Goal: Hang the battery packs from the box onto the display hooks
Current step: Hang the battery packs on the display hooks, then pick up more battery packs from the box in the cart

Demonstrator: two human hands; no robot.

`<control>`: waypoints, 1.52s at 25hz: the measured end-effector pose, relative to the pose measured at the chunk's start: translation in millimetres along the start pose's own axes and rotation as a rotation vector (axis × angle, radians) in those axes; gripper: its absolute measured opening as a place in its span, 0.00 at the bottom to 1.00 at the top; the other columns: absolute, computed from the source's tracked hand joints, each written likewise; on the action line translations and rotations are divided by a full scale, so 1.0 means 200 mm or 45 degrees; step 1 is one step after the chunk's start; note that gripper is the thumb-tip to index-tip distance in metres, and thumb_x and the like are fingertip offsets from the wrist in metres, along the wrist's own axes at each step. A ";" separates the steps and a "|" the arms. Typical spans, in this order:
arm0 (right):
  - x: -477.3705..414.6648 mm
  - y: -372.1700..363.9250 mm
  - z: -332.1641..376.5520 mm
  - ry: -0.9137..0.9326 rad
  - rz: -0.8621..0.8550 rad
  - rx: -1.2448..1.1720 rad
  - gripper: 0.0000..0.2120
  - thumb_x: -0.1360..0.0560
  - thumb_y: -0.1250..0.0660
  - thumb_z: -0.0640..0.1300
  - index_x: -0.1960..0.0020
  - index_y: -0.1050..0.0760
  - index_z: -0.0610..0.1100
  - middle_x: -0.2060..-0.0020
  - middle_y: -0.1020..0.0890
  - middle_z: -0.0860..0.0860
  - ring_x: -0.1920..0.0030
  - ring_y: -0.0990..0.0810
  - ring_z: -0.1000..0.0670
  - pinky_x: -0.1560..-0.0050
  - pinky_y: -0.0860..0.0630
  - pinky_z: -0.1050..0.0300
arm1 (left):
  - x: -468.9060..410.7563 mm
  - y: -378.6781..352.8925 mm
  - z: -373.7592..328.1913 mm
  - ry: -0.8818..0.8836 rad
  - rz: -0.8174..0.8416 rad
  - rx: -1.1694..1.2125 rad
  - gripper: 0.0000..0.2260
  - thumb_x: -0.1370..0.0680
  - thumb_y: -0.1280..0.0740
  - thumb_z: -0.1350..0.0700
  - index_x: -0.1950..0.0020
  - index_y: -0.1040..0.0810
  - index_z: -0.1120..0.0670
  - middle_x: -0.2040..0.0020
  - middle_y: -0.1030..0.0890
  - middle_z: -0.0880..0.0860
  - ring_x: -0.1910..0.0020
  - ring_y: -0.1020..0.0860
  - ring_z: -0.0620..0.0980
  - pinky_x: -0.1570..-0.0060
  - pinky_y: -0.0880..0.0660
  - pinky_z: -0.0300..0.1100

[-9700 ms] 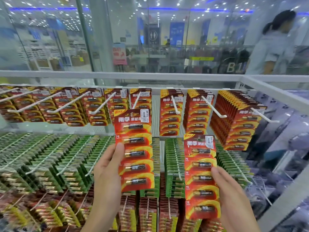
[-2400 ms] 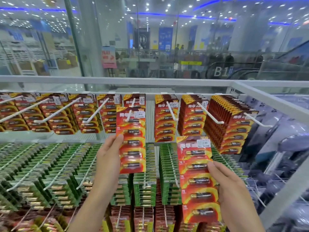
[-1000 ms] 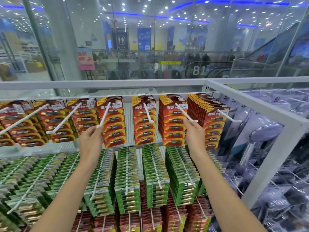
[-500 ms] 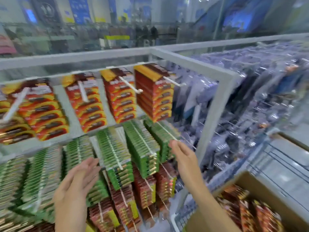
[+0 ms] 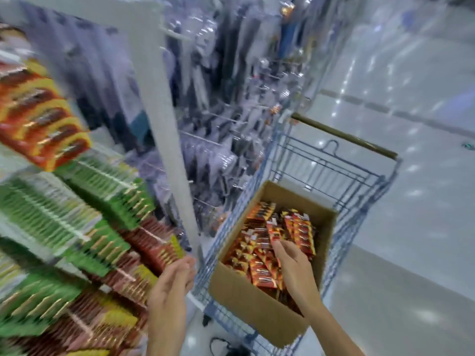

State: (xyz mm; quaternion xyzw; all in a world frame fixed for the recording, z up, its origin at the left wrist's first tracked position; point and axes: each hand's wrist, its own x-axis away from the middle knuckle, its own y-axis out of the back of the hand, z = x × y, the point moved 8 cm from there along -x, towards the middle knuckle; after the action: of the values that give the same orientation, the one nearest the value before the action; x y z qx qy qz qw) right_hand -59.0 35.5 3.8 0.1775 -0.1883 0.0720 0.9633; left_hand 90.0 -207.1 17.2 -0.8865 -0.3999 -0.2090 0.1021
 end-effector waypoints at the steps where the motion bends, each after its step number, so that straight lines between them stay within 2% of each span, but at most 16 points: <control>1: -0.02 0.07 -0.06 -0.030 -0.054 0.028 0.17 0.17 0.40 0.61 0.34 0.24 0.54 0.40 0.21 0.59 0.39 0.23 0.55 0.43 0.31 0.61 | -0.03 -0.10 0.05 0.033 0.059 -0.041 0.08 0.16 0.34 0.55 0.46 0.14 0.50 0.48 0.13 0.48 0.44 0.16 0.51 0.39 0.22 0.50; 4: -0.09 0.23 -0.22 -0.146 -0.161 0.040 0.15 0.16 0.39 0.57 0.35 0.24 0.51 0.42 0.20 0.56 0.40 0.23 0.53 0.45 0.30 0.61 | -0.14 -0.45 0.19 0.082 0.235 -0.211 0.08 0.16 0.34 0.51 0.44 0.15 0.48 0.45 0.14 0.47 0.45 0.17 0.47 0.42 0.23 0.46; 6: -0.14 0.32 -0.33 -0.230 -0.202 0.055 0.14 0.16 0.38 0.56 0.35 0.23 0.51 0.42 0.20 0.55 0.41 0.24 0.53 0.45 0.30 0.60 | -0.22 -0.68 0.30 0.079 0.339 -0.373 0.09 0.16 0.34 0.47 0.42 0.16 0.47 0.45 0.15 0.46 0.45 0.17 0.46 0.41 0.21 0.49; 8: -0.18 0.39 -0.43 -0.315 -0.253 0.061 0.13 0.17 0.38 0.56 0.37 0.23 0.52 0.41 0.20 0.54 0.39 0.23 0.52 0.41 0.30 0.56 | -0.32 -0.93 0.42 0.069 0.415 -0.527 0.10 0.16 0.35 0.48 0.39 0.18 0.48 0.45 0.15 0.52 0.46 0.17 0.50 0.43 0.20 0.52; 10: -0.21 0.44 -0.49 -0.376 -0.280 0.072 0.12 0.17 0.38 0.56 0.38 0.22 0.53 0.41 0.19 0.54 0.39 0.22 0.51 0.39 0.29 0.55 | -0.44 -1.15 0.55 0.059 0.441 -0.683 0.14 0.15 0.36 0.49 0.32 0.21 0.52 0.45 0.16 0.52 0.48 0.18 0.51 0.50 0.22 0.47; 11: -0.23 0.46 -0.50 -0.399 -0.285 0.083 0.12 0.16 0.38 0.56 0.38 0.23 0.53 0.41 0.19 0.54 0.40 0.23 0.51 0.38 0.28 0.54 | -0.50 -1.24 0.62 0.076 0.446 -0.774 0.17 0.15 0.36 0.48 0.29 0.23 0.54 0.42 0.17 0.51 0.46 0.19 0.50 0.51 0.25 0.44; 13: -0.29 0.49 -0.52 -0.417 -0.300 0.072 0.10 0.16 0.38 0.55 0.38 0.24 0.53 0.42 0.21 0.55 0.40 0.23 0.52 0.35 0.29 0.55 | -0.61 -1.39 0.80 0.148 0.455 -0.952 0.22 0.16 0.35 0.46 0.27 0.27 0.57 0.34 0.20 0.54 0.38 0.21 0.55 0.44 0.26 0.44; 15: -0.34 0.49 -0.52 -0.399 -0.318 0.043 0.09 0.16 0.37 0.54 0.38 0.25 0.54 0.43 0.21 0.56 0.41 0.24 0.54 0.36 0.29 0.58 | -0.69 -1.47 0.93 0.208 0.430 -1.068 0.23 0.17 0.32 0.47 0.28 0.28 0.59 0.32 0.22 0.57 0.32 0.24 0.59 0.35 0.26 0.51; 18: -0.44 0.49 -0.51 -0.364 -0.327 0.062 0.10 0.16 0.38 0.53 0.37 0.25 0.54 0.44 0.21 0.59 0.46 0.23 0.60 0.46 0.30 0.68 | -0.74 -1.53 0.98 0.139 0.375 -1.143 0.17 0.19 0.29 0.56 0.33 0.24 0.60 0.36 0.20 0.58 0.35 0.22 0.60 0.35 0.25 0.52; 19: -0.48 0.48 -0.51 -0.358 -0.317 0.060 0.10 0.16 0.38 0.53 0.36 0.25 0.54 0.45 0.21 0.60 0.46 0.23 0.62 0.48 0.30 0.70 | -0.74 -1.52 0.97 0.114 0.377 -1.131 0.13 0.19 0.29 0.57 0.35 0.22 0.59 0.38 0.19 0.57 0.37 0.21 0.59 0.38 0.24 0.51; 22: -0.62 0.46 -0.51 -0.343 -0.302 0.116 0.16 0.17 0.38 0.55 0.33 0.25 0.50 0.41 0.20 0.56 0.41 0.21 0.55 0.46 0.27 0.64 | -0.65 -1.38 0.90 0.108 0.477 -0.920 0.03 0.19 0.30 0.57 0.46 0.19 0.52 0.49 0.16 0.49 0.47 0.16 0.53 0.48 0.20 0.45; 25: -0.89 0.46 -0.52 -0.360 -0.283 0.277 0.19 0.17 0.37 0.55 0.31 0.28 0.46 0.43 0.20 0.53 0.48 0.21 0.54 0.55 0.26 0.63 | -0.52 -1.16 0.80 0.254 0.570 -0.733 0.05 0.18 0.30 0.55 0.43 0.19 0.49 0.50 0.13 0.49 0.52 0.14 0.49 0.53 0.16 0.47; 27: -1.09 0.44 -0.60 -0.462 -0.253 0.413 0.22 0.18 0.35 0.54 0.29 0.31 0.43 0.40 0.20 0.49 0.44 0.20 0.48 0.49 0.23 0.54 | -0.44 -1.04 0.73 0.380 0.582 -0.552 0.05 0.18 0.30 0.57 0.43 0.19 0.50 0.51 0.12 0.52 0.54 0.13 0.51 0.57 0.16 0.46; 31: -1.28 0.37 -0.80 -0.748 -0.247 0.497 0.38 0.22 0.30 0.56 0.21 0.43 0.41 0.26 0.31 0.40 0.30 0.26 0.38 0.32 0.26 0.42 | -0.37 -0.89 0.65 0.478 0.546 -0.303 0.10 0.21 0.28 0.61 0.41 0.19 0.54 0.50 0.12 0.55 0.52 0.12 0.55 0.58 0.17 0.46; 33: -1.29 0.36 -0.80 -0.728 -0.304 0.571 0.40 0.24 0.28 0.57 0.22 0.42 0.42 0.27 0.32 0.40 0.30 0.27 0.37 0.32 0.27 0.41 | -0.36 -0.84 0.63 0.512 0.512 -0.230 0.11 0.22 0.28 0.62 0.40 0.18 0.54 0.50 0.12 0.56 0.52 0.12 0.56 0.57 0.16 0.48; 38: -1.13 0.38 -0.72 -0.530 -0.394 0.622 0.32 0.27 0.28 0.59 0.32 0.34 0.42 0.36 0.25 0.41 0.39 0.22 0.37 0.39 0.23 0.40 | -0.33 -0.72 0.55 0.521 0.436 -0.138 0.13 0.24 0.26 0.62 0.40 0.18 0.55 0.48 0.12 0.58 0.51 0.13 0.59 0.47 0.18 0.57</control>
State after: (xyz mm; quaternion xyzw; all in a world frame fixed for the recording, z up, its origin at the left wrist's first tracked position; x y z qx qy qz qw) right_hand -233.7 143.8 -185.5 0.4398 -0.3285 -0.0697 0.8329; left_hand -25.5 -119.0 -109.2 -0.8848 -0.2035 -0.3844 0.1670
